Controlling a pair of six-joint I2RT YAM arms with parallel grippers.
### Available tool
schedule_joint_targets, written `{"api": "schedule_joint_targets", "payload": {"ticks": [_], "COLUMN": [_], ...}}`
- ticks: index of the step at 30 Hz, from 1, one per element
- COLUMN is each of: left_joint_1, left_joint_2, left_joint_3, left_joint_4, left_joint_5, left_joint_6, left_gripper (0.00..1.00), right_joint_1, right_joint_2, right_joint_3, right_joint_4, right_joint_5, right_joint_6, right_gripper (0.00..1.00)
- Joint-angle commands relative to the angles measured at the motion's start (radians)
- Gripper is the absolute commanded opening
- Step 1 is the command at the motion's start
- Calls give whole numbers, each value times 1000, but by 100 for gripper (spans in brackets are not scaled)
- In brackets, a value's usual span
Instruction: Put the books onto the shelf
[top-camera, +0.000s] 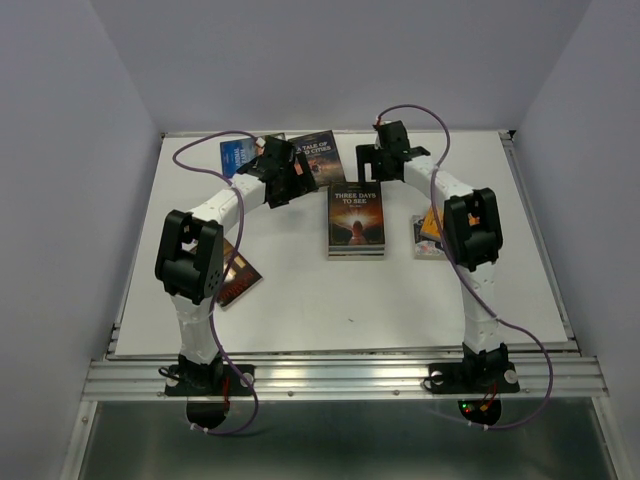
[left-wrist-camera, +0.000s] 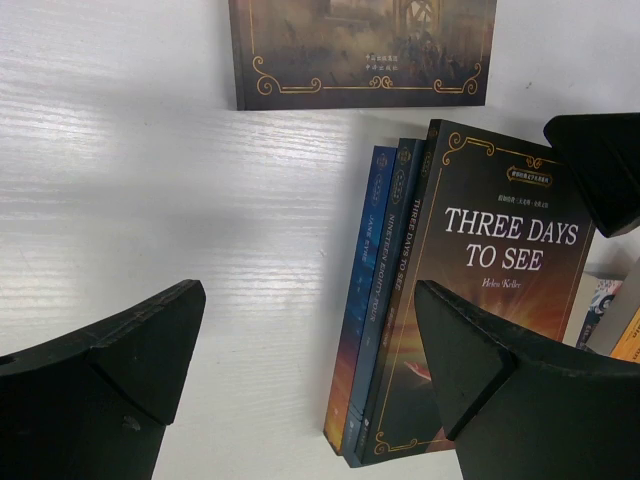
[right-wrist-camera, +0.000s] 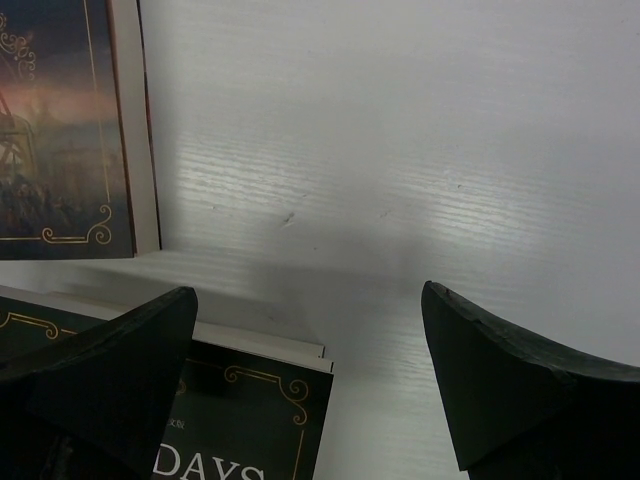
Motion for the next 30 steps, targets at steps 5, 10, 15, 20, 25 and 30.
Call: {"api": "schedule_joint_targets", "payload": {"ticks": [5,10,15,20,25,30], "left_joint_1": [36,73,125,151,165,180], "left_joint_2": [-76,-112,-158,-178,-184,-209], "left_joint_3": [-5,-36,-78,-92,-102,-131], "left_joint_4": [0,5,3,3,-6,-14], "left_joint_5": [-11,-11,-16,-13,-16,-30], "left_joint_6": [14,18,26,40,49,48], "left_gripper": [99,99,99,99,99,99], "right_joint_1": [19,19,19,38,105,131], "right_joint_2": [23,135,229,348,435,487], "right_joint_3": [153,338,355,454,526,522], "right_joint_4": [-13,65,263,374,401,418], "right_joint_5": [6,-45,-158,-224,-197,-180], "right_joint_6": [0,66,113,118,58,30], "right_gripper": [100,100,100,100,88,78]}}
